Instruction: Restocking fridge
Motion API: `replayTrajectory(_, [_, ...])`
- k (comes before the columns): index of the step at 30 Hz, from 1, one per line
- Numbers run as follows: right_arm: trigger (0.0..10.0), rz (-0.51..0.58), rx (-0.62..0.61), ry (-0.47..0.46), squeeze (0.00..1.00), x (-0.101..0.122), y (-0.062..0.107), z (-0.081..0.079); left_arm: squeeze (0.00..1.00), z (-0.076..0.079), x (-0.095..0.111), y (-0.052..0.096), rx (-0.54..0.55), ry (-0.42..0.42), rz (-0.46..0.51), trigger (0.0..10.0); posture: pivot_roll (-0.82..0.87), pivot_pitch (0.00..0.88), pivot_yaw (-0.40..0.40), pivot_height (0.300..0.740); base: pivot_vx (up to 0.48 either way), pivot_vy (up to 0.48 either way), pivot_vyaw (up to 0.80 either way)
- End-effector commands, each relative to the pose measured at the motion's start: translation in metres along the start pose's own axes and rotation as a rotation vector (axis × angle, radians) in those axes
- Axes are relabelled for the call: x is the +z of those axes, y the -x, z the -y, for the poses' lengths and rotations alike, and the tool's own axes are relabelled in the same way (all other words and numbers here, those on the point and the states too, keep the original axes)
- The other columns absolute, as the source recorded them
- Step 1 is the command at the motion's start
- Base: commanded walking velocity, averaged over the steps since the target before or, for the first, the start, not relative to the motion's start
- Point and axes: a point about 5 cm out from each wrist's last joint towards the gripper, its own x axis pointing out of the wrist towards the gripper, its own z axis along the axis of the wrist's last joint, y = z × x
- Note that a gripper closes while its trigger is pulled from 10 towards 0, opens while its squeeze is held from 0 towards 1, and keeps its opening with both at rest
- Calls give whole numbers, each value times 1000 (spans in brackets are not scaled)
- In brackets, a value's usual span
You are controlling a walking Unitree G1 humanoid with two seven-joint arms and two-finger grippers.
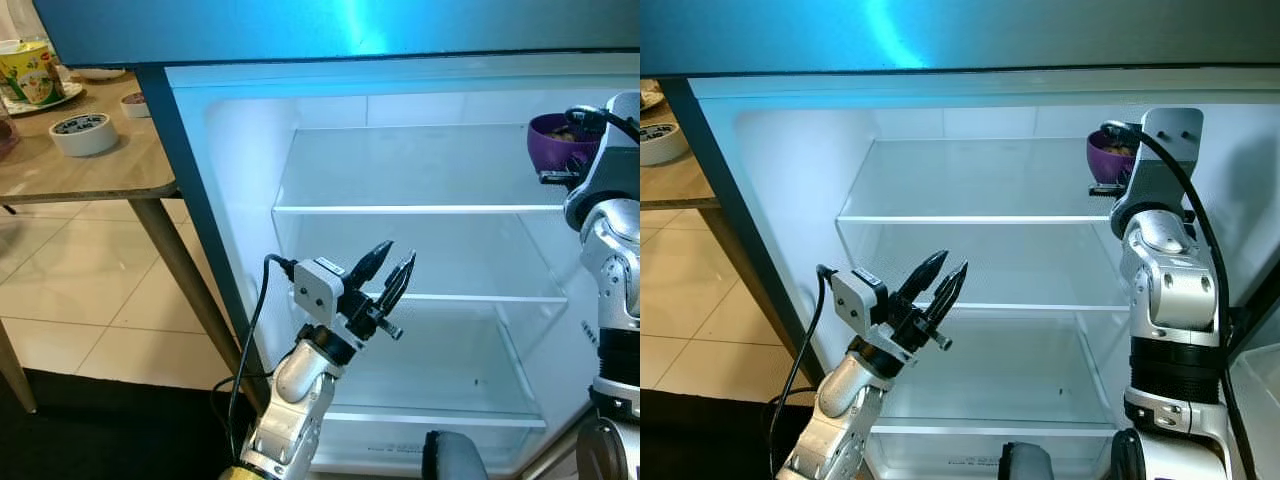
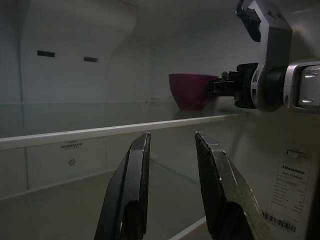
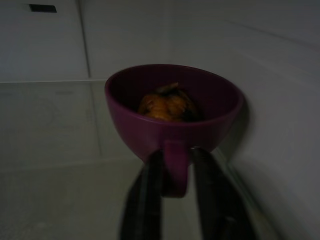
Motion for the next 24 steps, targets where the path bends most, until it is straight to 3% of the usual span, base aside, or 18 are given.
replayTrajectory(1, [10000,13,-14,-7,1000,5,1,1,0,8,-6,1,27,53,-1,10000,-111,72,27,450,0,0,0])
replayTrajectory(4, [10000,21,-22,-14,949,7,1,2,0,8,-6,1,27,54,0,10000,-112,73,26,450,0,0,0])
replayTrajectory(5, [10000,32,-16,-28,98,10,1,1,0,8,-6,1,27,55,0,10000,-112,73,26,450,0,0,0])
replayTrajectory(6, [10000,36,-8,-32,0,11,1,1,0,9,-6,1,26,55,0,10000,-112,73,26,450,0,0,0])
replayTrajectory(16, [10000,91,140,-64,0,26,7,-8,0,9,-7,1,26,57,-2,10000,-113,73,26,450,0,0,0])
replayTrajectory(24, [10000,171,170,-99,0,40,11,-9,0,9,-7,1,20,58,-5,10000,-113,73,26,450,0,0,0])
